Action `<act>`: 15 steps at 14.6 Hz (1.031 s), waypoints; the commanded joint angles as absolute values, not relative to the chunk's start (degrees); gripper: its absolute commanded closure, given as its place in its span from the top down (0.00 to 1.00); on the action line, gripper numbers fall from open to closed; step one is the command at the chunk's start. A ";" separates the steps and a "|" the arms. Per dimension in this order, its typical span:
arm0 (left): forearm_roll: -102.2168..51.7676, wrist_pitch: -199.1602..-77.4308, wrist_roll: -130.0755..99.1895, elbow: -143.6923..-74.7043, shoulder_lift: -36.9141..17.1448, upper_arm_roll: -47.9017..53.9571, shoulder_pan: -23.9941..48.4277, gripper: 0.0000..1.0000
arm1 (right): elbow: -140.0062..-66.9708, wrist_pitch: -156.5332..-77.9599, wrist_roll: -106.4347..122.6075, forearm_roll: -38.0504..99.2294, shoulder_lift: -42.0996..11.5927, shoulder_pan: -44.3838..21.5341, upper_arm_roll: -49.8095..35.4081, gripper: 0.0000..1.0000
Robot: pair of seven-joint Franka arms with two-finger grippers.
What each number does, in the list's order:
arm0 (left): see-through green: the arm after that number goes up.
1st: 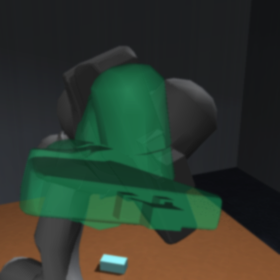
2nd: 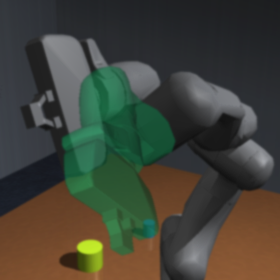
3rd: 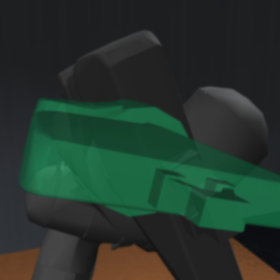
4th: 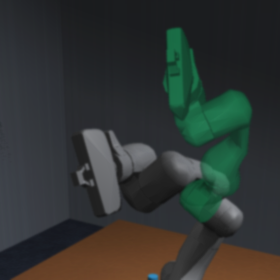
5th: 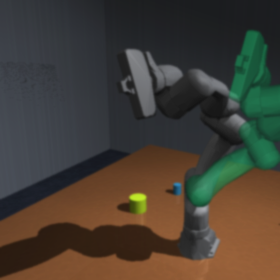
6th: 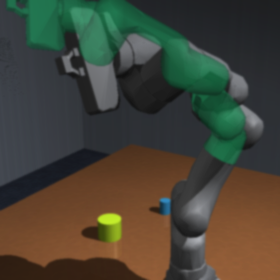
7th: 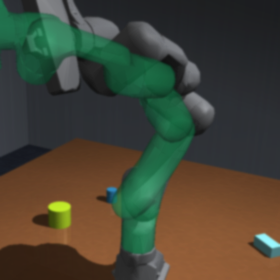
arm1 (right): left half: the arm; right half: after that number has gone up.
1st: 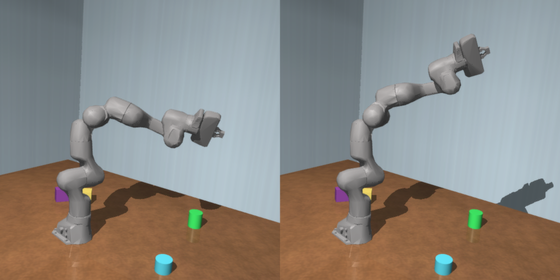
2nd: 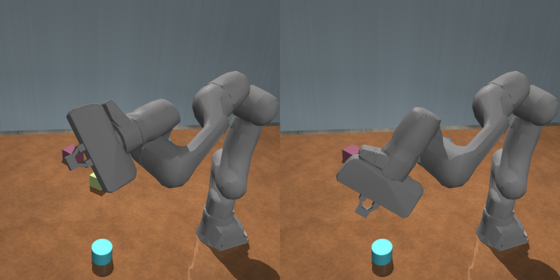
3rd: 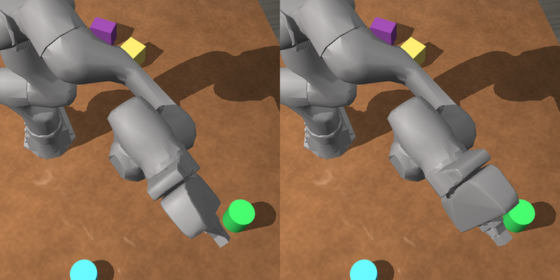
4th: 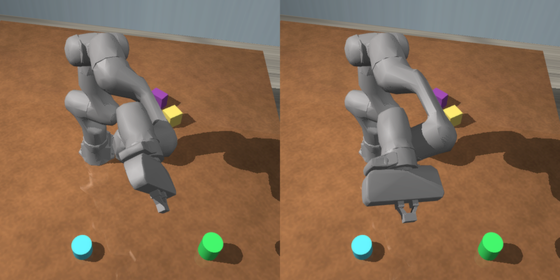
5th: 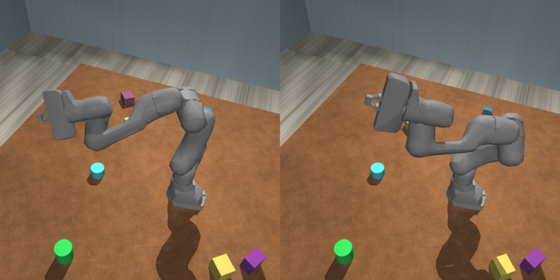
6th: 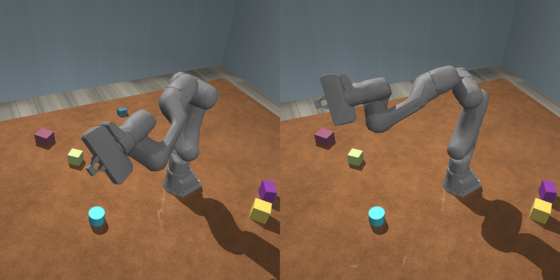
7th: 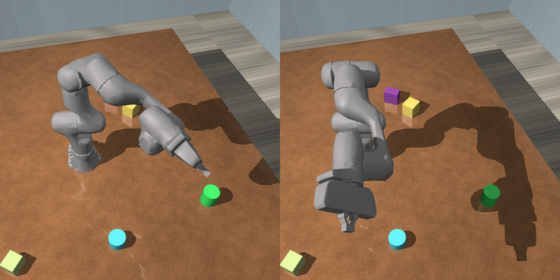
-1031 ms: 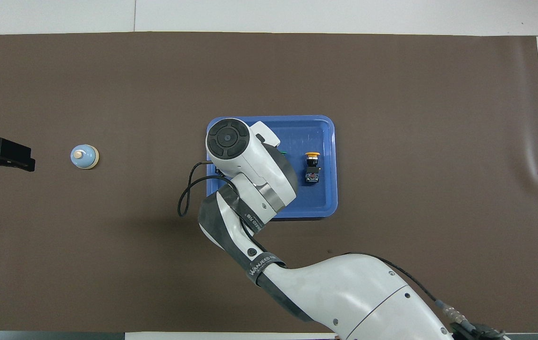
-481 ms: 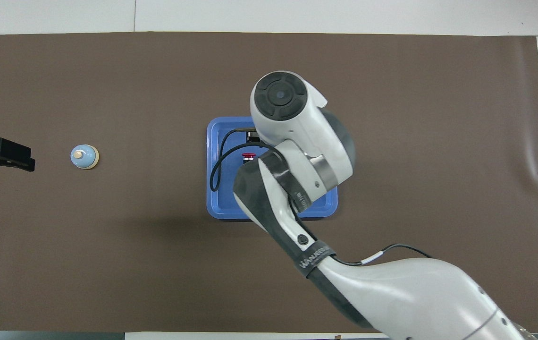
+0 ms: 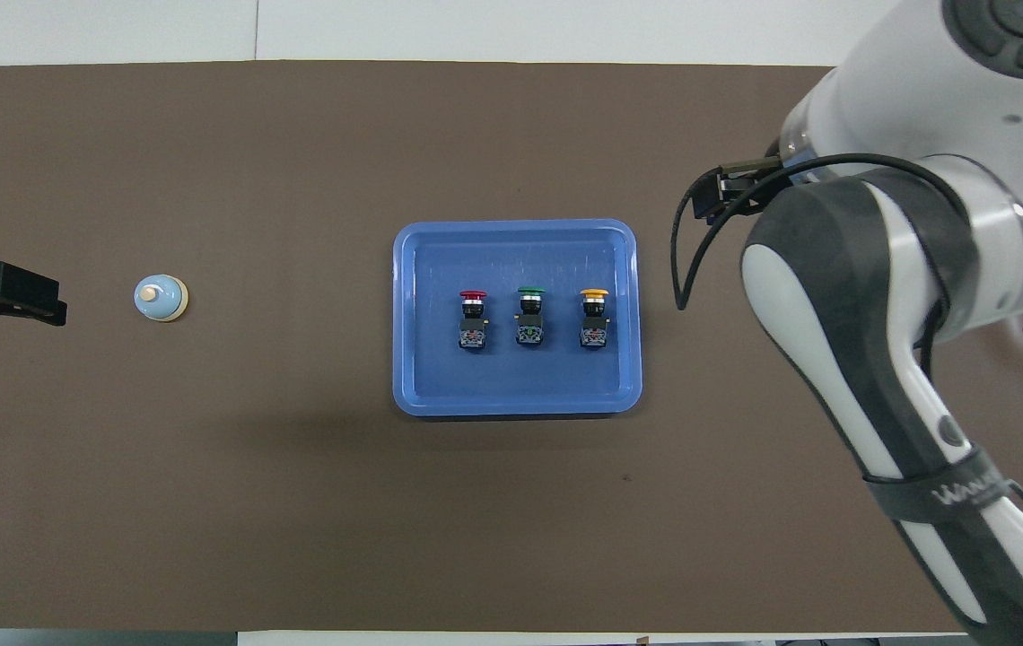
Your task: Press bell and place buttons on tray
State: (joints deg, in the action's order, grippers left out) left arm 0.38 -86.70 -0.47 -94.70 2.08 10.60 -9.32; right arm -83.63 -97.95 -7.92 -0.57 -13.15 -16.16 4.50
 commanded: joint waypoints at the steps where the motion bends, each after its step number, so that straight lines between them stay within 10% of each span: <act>1: 0.00 -85.34 -0.26 -94.13 2.46 10.20 -9.14 1.00 | -90.86 -96.77 -2.21 -1.06 -5.12 -10.83 3.52 1.00; 15: 0.00 -85.43 -0.26 -94.13 2.46 10.20 -9.14 1.00 | -95.63 -92.81 -1.76 -0.09 1.41 0.70 3.52 1.00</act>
State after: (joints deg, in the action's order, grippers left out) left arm 0.38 -86.70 -0.47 -94.70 2.08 10.60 -9.32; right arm -94.77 -93.60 -2.55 -0.57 0.77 -0.23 4.39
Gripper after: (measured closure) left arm 0.000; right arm 0.000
